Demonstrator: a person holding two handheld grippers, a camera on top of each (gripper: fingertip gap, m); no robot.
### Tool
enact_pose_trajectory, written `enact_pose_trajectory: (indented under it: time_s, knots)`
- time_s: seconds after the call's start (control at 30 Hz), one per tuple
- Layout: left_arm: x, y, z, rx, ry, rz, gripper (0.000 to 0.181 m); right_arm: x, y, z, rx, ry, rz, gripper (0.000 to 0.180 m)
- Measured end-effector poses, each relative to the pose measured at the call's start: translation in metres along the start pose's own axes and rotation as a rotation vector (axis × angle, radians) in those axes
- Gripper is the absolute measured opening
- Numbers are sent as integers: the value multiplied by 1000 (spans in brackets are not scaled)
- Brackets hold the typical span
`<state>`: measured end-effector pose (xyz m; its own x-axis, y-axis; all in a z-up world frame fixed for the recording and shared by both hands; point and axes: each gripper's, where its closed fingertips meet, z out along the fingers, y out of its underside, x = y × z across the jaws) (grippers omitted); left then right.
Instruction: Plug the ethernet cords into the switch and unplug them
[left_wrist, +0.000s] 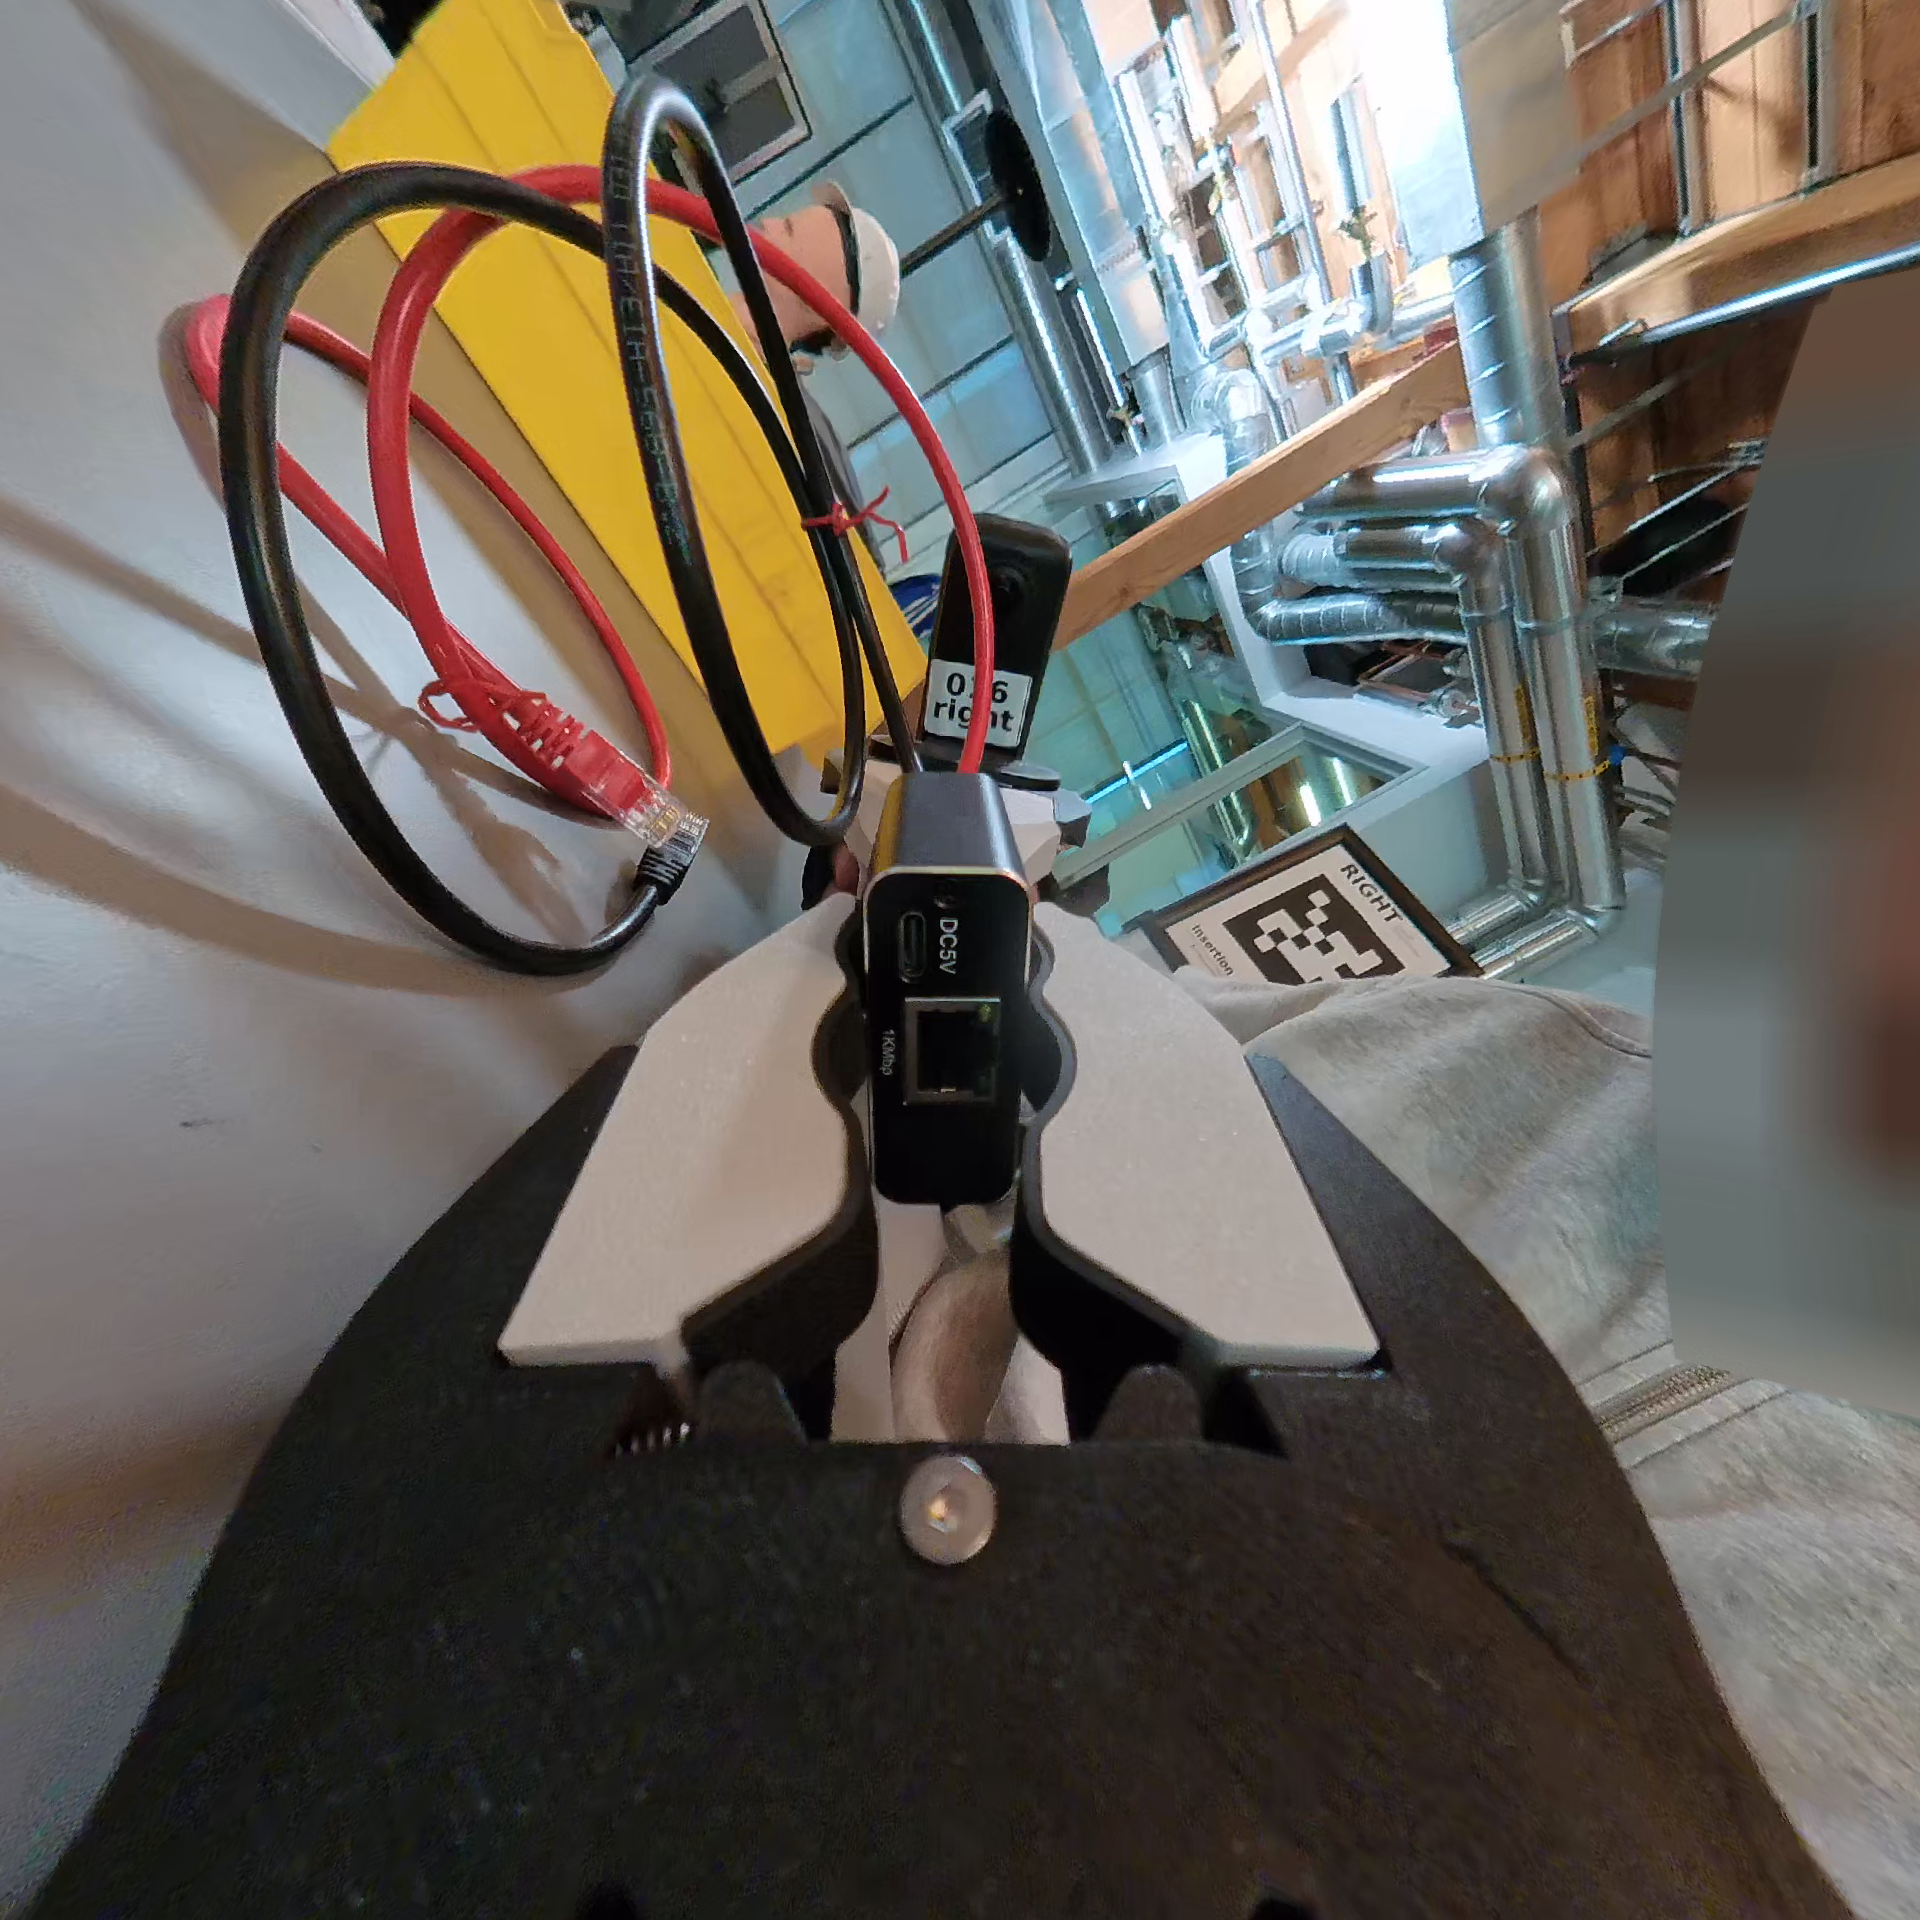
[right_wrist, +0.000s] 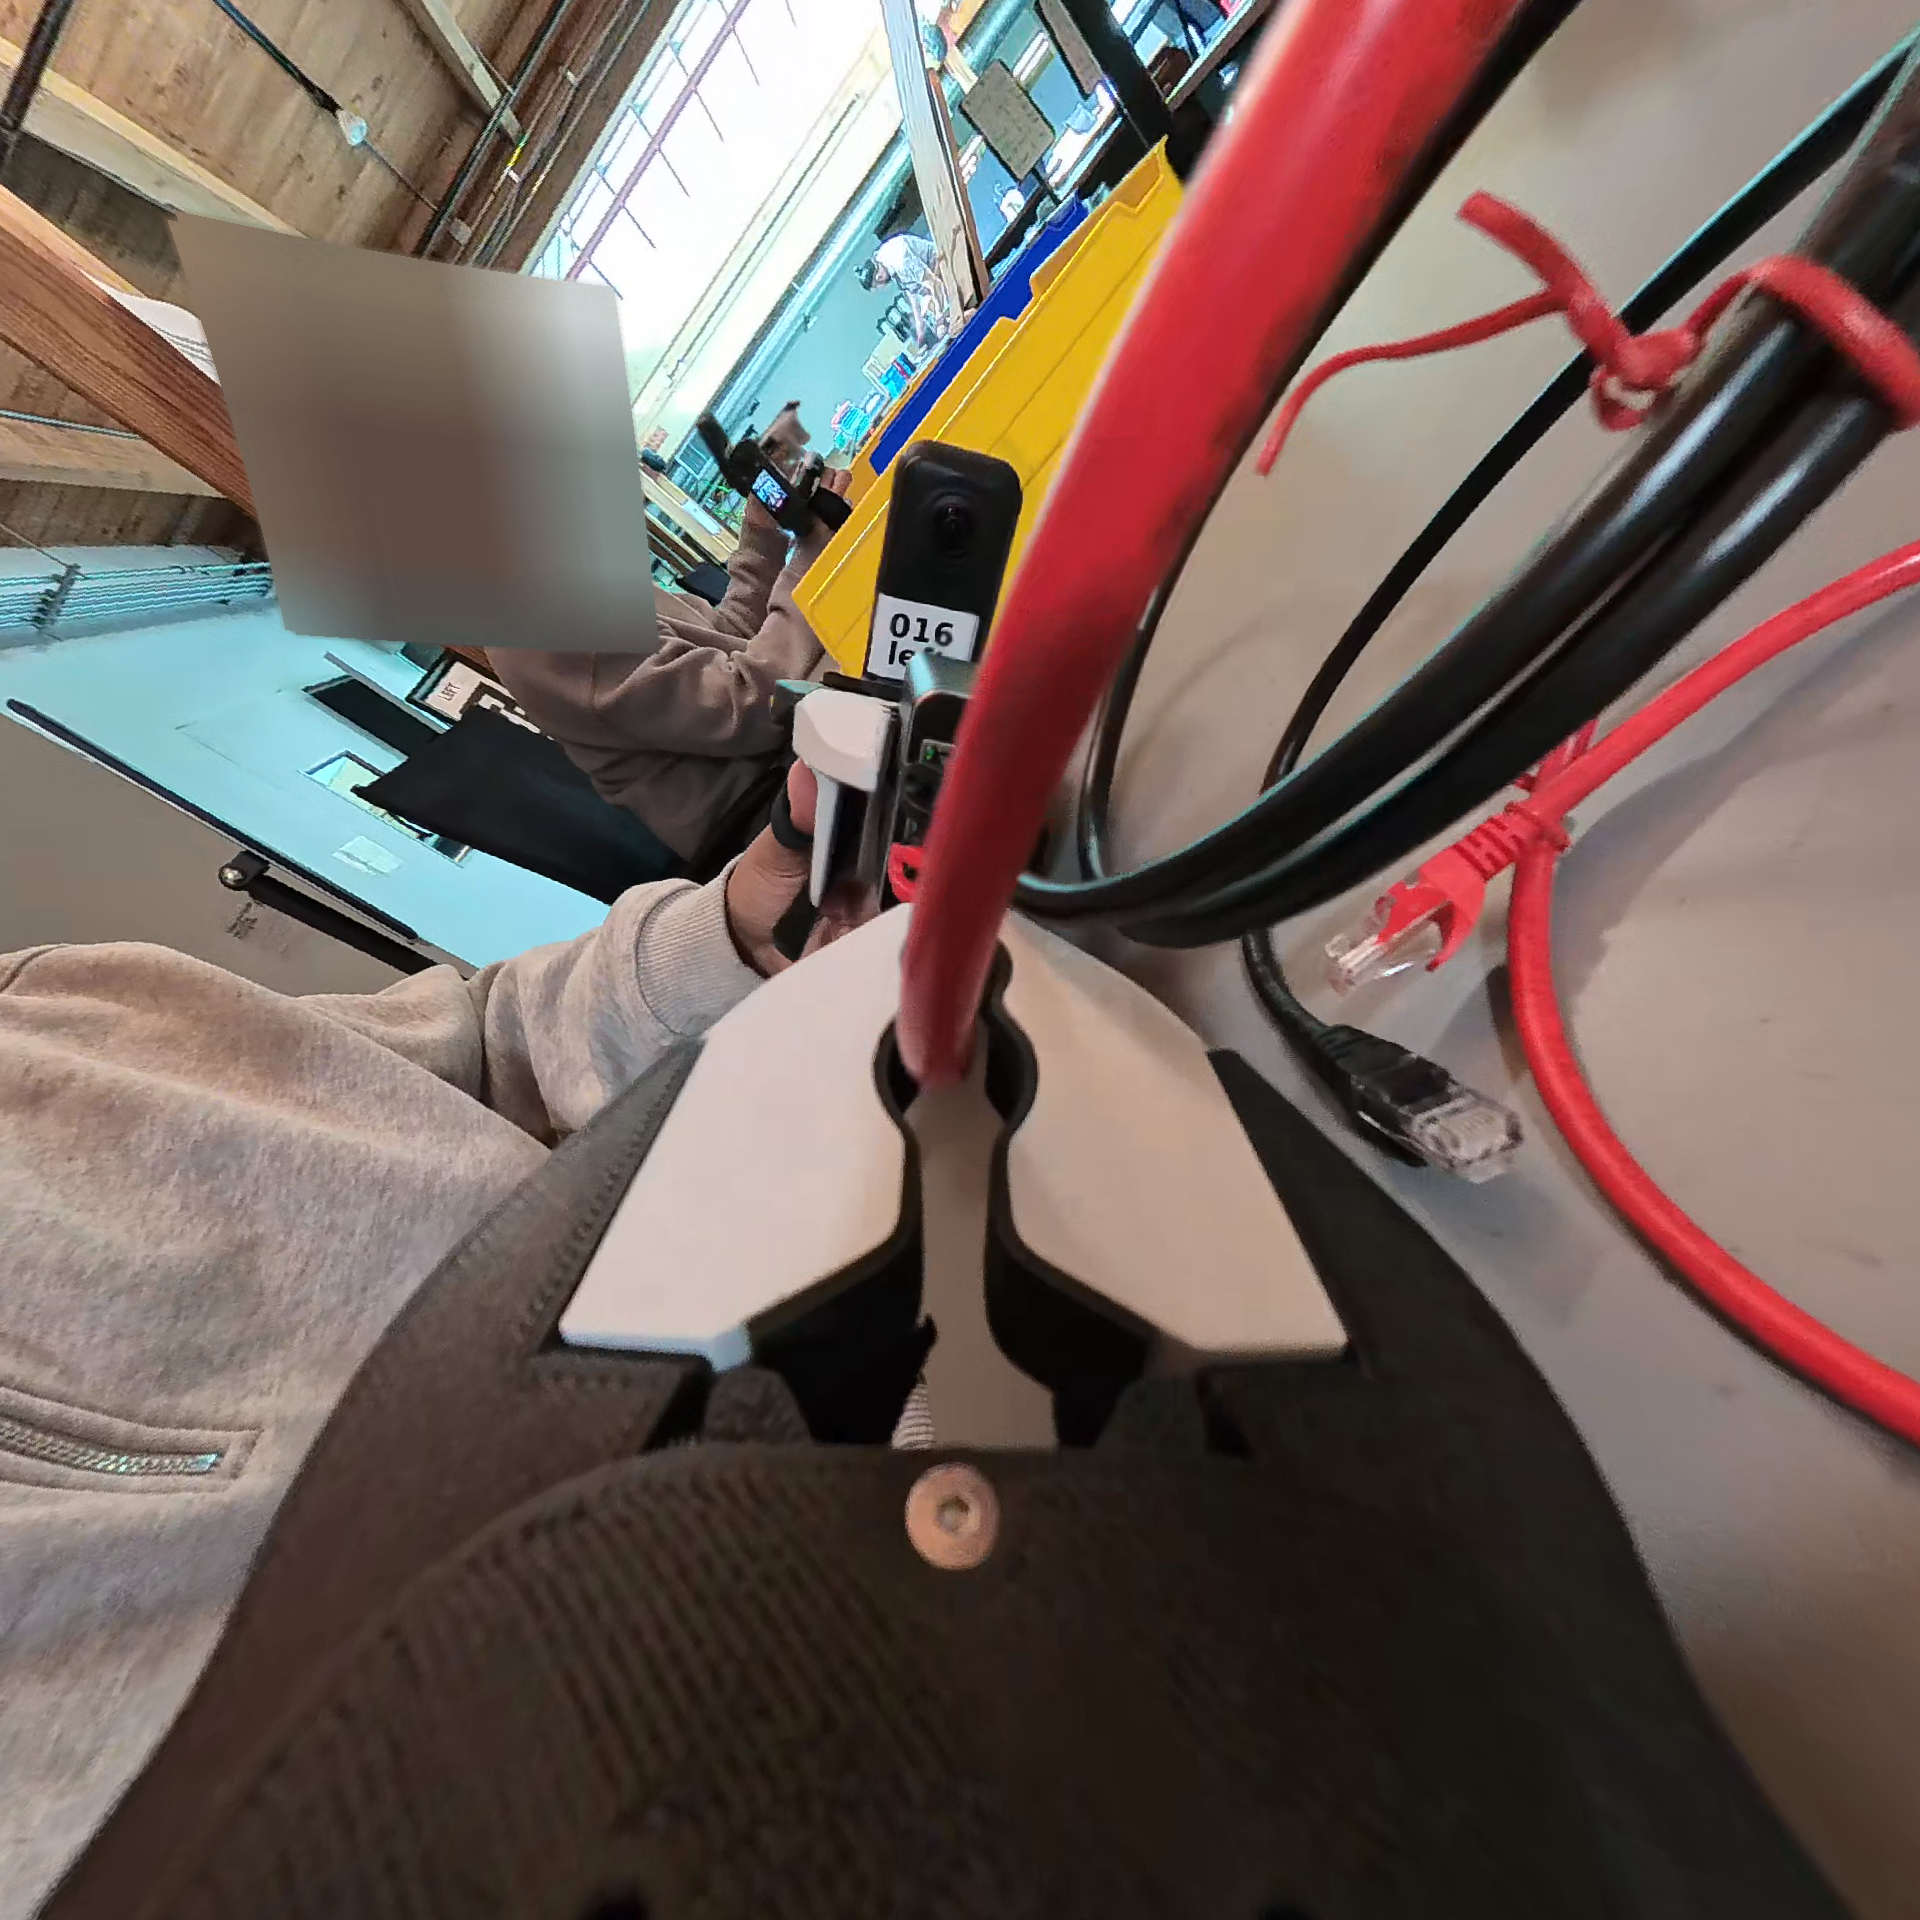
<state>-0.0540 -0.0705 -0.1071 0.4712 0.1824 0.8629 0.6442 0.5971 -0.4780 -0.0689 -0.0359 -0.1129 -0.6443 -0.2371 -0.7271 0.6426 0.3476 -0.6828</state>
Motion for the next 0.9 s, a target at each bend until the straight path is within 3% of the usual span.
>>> enact_pose_trajectory:
  time_s: [0.03, 0.53, 0.73, 0.83, 0.9]
  knots:
    - [0, 1, 1, -7, -5, 8, 24, 0, 1, 1, -4, -5, 7, 7]
    - [-2, 5, 4, -15, -47, 35, 25, 2, 2, -1, 11, 3, 58, 5]
    - [-2, 12, 8, -63, -59, 47, 25, 0, 3, -2, 13, 5, 53, 5]
    - [-2, 33, 19, -181, -85, 73, 28, -4, 6, 2, -6, -10, 47, 5]
    - [-2, 28, 21, -130, -101, 100, 27, -5, 4, 2, 6, 1, 31, 5]
